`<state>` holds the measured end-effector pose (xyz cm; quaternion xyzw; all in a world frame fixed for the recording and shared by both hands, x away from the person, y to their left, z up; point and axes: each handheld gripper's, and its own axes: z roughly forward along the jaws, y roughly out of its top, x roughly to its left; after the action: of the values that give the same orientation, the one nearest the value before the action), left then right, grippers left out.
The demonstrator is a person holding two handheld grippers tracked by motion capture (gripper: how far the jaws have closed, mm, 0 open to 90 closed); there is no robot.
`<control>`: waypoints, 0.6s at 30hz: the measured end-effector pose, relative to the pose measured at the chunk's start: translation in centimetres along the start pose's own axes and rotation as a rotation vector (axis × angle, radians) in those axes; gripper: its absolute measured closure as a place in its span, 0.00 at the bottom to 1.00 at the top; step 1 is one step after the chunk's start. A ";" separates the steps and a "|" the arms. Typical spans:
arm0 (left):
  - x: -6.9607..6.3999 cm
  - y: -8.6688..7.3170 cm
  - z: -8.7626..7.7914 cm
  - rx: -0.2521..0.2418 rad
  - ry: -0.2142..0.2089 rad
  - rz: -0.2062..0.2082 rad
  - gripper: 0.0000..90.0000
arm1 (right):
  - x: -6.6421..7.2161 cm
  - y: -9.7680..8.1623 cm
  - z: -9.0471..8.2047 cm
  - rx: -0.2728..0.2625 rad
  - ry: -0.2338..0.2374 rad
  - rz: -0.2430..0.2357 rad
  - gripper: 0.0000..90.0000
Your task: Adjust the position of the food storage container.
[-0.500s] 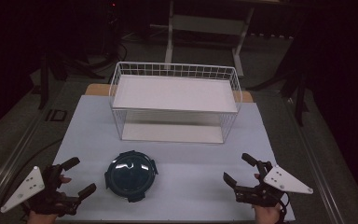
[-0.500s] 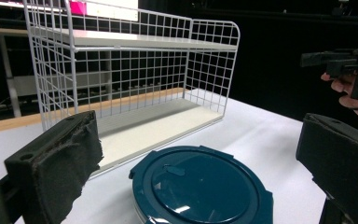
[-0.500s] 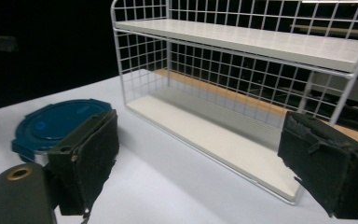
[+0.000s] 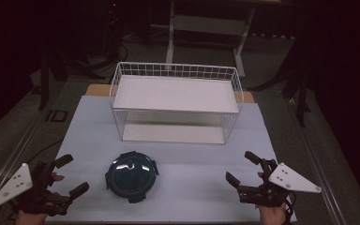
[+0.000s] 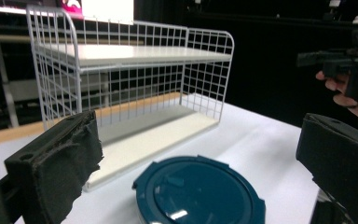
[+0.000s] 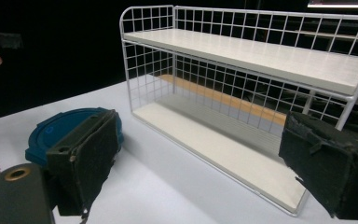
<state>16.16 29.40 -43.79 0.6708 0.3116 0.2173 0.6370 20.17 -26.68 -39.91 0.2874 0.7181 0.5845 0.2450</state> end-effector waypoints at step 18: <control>2.0 -4.8 1.3 0.409 -0.091 -0.023 0.74 | 0.0 -0.8 0.7 0.006 0.016 0.005 0.12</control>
<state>17.79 29.81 -48.84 0.7916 0.3278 0.1116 0.5034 20.52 -26.35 -40.84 0.2850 0.7211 0.5853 0.2370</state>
